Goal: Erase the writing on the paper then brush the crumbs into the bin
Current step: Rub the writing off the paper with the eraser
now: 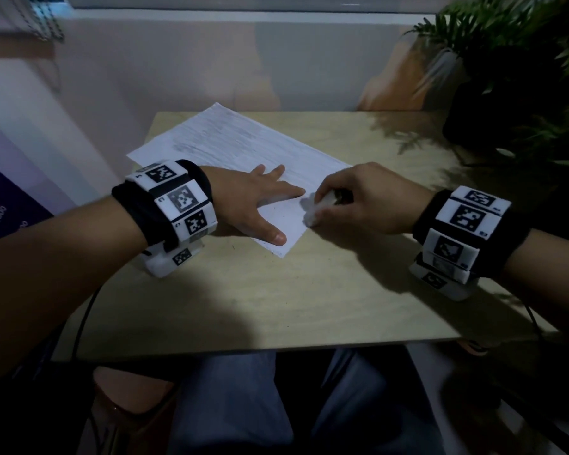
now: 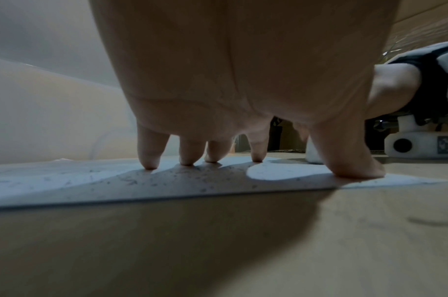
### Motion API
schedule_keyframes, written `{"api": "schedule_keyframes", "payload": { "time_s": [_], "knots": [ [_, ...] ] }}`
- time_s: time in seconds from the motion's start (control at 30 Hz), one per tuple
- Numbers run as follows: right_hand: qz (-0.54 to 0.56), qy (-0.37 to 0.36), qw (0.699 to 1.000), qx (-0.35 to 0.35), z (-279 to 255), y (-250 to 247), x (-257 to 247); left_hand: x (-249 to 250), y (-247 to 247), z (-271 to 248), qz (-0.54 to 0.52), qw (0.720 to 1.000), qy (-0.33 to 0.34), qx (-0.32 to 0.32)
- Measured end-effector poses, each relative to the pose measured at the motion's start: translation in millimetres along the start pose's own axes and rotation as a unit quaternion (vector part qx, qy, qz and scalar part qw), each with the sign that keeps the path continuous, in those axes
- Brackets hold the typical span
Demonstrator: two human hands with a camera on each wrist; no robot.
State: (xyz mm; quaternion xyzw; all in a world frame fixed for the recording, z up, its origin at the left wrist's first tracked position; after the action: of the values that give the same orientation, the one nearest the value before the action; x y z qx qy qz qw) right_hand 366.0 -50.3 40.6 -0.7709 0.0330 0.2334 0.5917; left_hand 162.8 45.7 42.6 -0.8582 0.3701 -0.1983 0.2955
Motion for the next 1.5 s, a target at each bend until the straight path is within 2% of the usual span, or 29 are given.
{"api": "schedule_keyframes", "payload": {
  "time_s": [0.13, 0.2, 0.3, 0.43, 0.47, 0.6, 0.67, 0.77, 0.83, 0.93, 1.1, 1.27, 1.4, 1.43, 1.5],
  "knots": [
    [-0.064, 0.064, 0.995, 0.047, 5, -2, 10, 1, 0, 0, -0.001, 1.0, -0.005, -0.001],
    [-0.072, 0.038, 0.996, 0.026, 3, 2, 3, 0, 1, 0, -0.002, 1.0, -0.004, 0.001],
    [-0.016, 0.013, 0.999, -0.029, -2, 4, -5, 0, 1, 0, -0.006, 1.0, -0.003, 0.001],
    [-0.07, 0.073, 0.994, 0.047, 6, -1, 11, 1, 1, 1, -0.005, 1.0, -0.005, 0.0],
    [-0.084, 0.07, 0.993, 0.05, 5, 0, 11, 1, 1, 0, -0.005, 1.0, -0.006, 0.0],
    [-0.02, 0.012, 0.999, -0.026, -2, 5, -4, 1, 0, -1, -0.002, 1.0, -0.006, -0.004],
    [-0.019, 0.031, 0.999, -0.006, 1, 2, 3, 1, 0, -1, -0.002, 1.0, -0.007, -0.005],
    [-0.074, 0.088, 0.992, 0.052, 6, -2, 17, 0, 1, 1, 0.0, 1.0, -0.004, -0.003],
    [-0.077, 0.057, 0.995, 0.038, 4, 1, 14, -2, 1, 2, 0.0, 1.0, -0.005, -0.003],
    [-0.027, 0.002, 0.999, -0.019, -3, 5, 3, -3, 1, 3, 0.003, 1.0, -0.003, -0.005],
    [-0.065, 0.065, 0.995, 0.04, 4, 2, 21, -1, 1, 2, -0.004, 1.0, -0.001, -0.008],
    [-0.047, -0.024, 0.998, -0.021, -2, 9, 8, -1, 0, 1, 0.001, 1.0, -0.007, -0.009],
    [-0.065, 0.08, 0.994, 0.025, 4, 1, 21, 0, 1, 2, -0.001, 1.0, -0.006, -0.009],
    [-0.073, 0.089, 0.993, 0.033, 4, 1, 22, 0, 1, 1, -0.001, 1.0, -0.006, -0.008],
    [-0.077, 0.045, 0.996, 0.022, 3, 5, 16, -1, 0, 1, 0.0, 1.0, -0.006, -0.008]
  ]
}}
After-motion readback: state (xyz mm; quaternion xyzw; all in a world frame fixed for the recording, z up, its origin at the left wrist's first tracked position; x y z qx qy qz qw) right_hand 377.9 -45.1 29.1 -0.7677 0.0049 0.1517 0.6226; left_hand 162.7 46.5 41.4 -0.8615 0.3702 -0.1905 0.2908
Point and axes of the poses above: each hand's wrist, its own z-axis towards the middle knuckle, its own y-axis out of the palm, x = y × z, the point moved 1 cm from there along z, towards the middle knuckle, and after that the axes turned 14 degrees about -x, right-handed, at the moved point
